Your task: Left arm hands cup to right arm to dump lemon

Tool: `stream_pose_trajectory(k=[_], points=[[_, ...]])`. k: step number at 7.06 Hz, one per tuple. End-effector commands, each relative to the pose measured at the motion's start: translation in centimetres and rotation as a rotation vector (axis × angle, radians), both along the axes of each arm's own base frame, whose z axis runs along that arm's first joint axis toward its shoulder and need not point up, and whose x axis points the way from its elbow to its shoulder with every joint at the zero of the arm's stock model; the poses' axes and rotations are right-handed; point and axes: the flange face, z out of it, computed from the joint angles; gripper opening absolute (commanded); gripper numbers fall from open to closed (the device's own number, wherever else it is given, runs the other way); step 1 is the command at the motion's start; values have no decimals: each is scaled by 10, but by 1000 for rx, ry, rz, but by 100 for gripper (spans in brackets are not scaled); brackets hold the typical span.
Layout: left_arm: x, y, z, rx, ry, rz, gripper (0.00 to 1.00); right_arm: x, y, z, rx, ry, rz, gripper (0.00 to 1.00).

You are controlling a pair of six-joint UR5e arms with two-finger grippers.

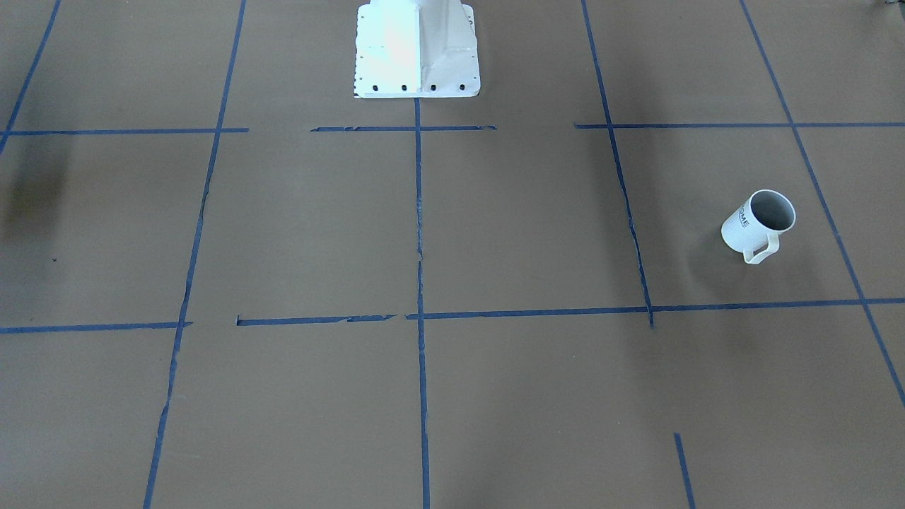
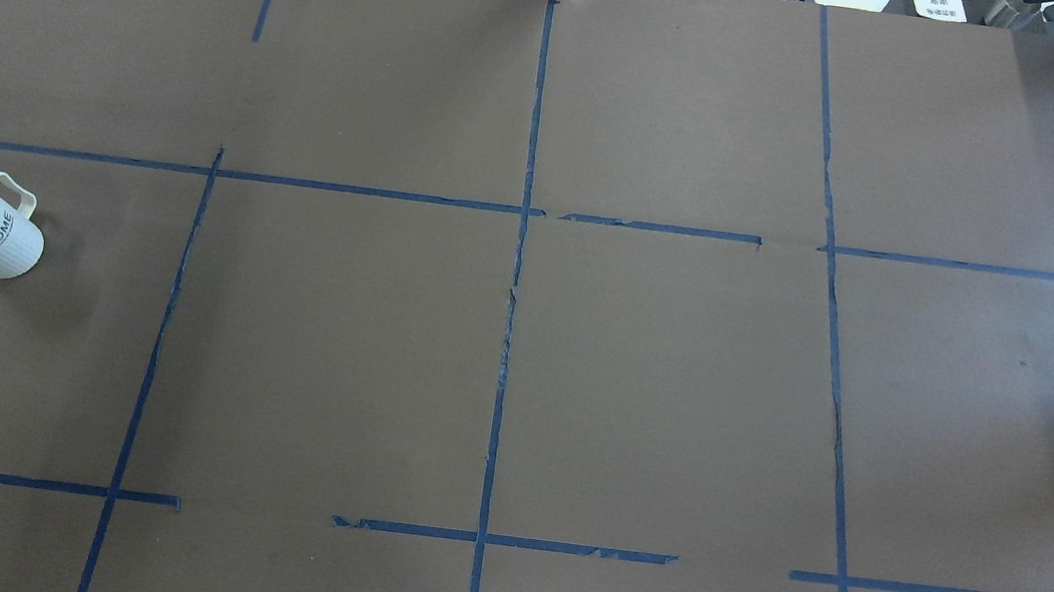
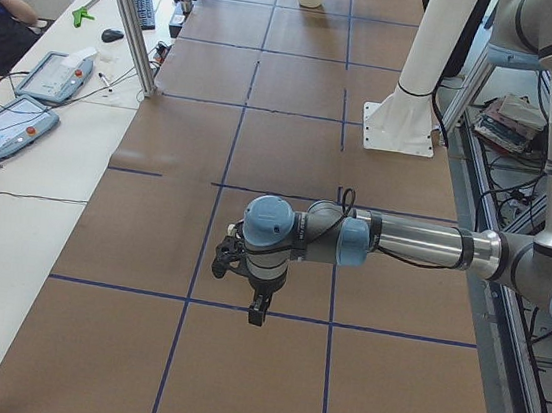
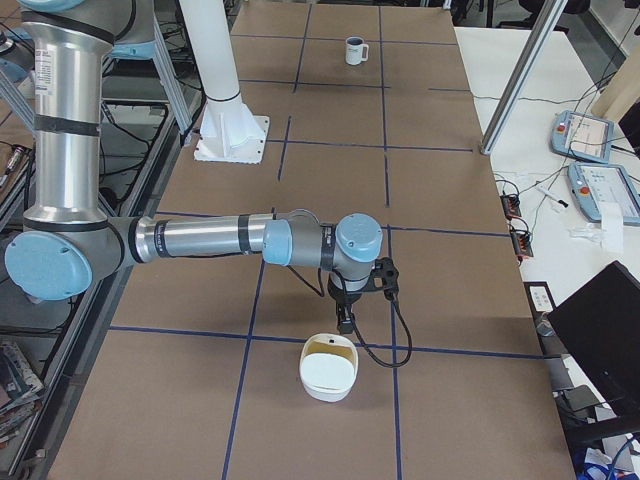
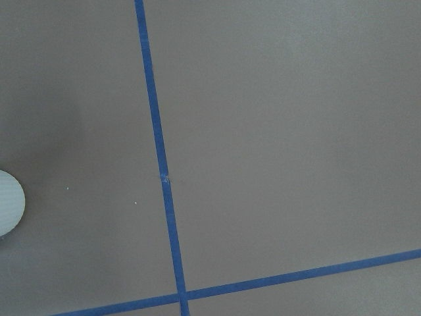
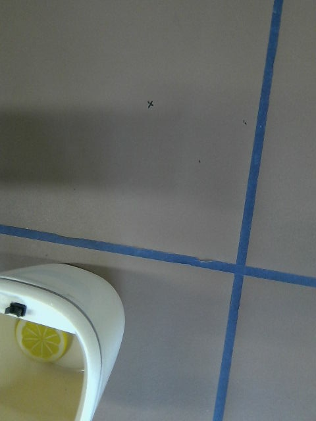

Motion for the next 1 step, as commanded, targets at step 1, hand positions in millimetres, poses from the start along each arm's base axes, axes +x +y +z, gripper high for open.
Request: stream_pose_trajectory(k=[1], points=[[0, 0, 1, -1, 0, 0, 100, 0, 0, 0, 0, 0, 0, 100]])
